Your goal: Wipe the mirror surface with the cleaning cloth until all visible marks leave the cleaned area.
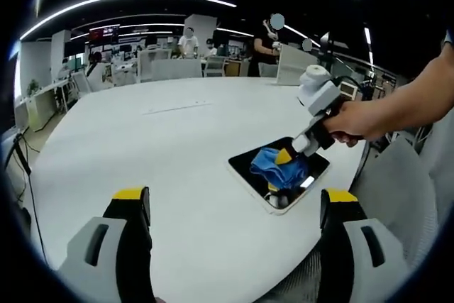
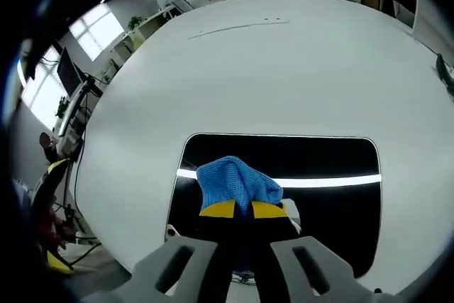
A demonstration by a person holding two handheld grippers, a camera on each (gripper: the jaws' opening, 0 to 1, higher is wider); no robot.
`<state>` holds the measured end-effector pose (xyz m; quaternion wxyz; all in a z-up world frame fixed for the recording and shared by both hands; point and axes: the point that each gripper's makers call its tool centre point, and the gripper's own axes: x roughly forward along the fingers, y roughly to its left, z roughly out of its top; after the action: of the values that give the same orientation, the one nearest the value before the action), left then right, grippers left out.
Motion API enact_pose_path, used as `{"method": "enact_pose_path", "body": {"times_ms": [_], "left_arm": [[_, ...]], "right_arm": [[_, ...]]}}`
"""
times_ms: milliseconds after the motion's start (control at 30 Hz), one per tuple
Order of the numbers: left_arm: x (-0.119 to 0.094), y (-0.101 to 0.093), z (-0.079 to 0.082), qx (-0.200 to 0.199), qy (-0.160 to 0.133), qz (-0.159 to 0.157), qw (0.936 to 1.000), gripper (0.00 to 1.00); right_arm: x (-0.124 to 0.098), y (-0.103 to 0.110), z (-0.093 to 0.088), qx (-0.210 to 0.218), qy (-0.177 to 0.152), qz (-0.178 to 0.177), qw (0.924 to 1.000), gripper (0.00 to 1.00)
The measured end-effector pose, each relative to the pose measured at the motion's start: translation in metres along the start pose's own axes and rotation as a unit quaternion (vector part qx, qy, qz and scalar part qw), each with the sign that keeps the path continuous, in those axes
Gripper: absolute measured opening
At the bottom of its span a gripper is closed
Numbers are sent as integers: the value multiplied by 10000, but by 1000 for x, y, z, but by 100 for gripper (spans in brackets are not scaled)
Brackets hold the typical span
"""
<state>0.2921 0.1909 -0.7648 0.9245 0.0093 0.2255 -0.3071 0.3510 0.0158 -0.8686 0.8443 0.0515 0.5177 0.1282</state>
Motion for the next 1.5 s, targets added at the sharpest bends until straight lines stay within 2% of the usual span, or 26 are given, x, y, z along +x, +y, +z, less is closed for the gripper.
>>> {"method": "enact_pose_path", "body": {"times_ms": [133,233,300,467,633,900,1267,1500], "left_arm": [[-2,-4,-1,-267,18,-67,9996,97],[-4,-5,-1,-193,-32,-12,9998,99],[-4,-6,-2,93,-49,-5,9999,99],[-4,-2,4,-138,-175,40,9997,99],[-3,-1,10,-201,-275,60,9994,99],[3,-6,9,-176,-263,48,9995,99],[8,-11,8,-117,-212,23,9997,98],[10,-14,7,-135,-207,52,9997,97]], "right_arm": [[-3,3,-5,-70,36,47,10000,0],[-4,4,-7,-96,53,56,9999,0],[-5,5,-8,-90,53,64,9999,0],[-7,7,-12,-21,63,118,9999,0],[-10,10,-17,-56,73,143,9999,0],[-15,12,-27,-51,146,175,9997,0],[-22,15,-42,209,174,394,9989,0],[-24,20,-47,8,261,416,9988,0]]}}
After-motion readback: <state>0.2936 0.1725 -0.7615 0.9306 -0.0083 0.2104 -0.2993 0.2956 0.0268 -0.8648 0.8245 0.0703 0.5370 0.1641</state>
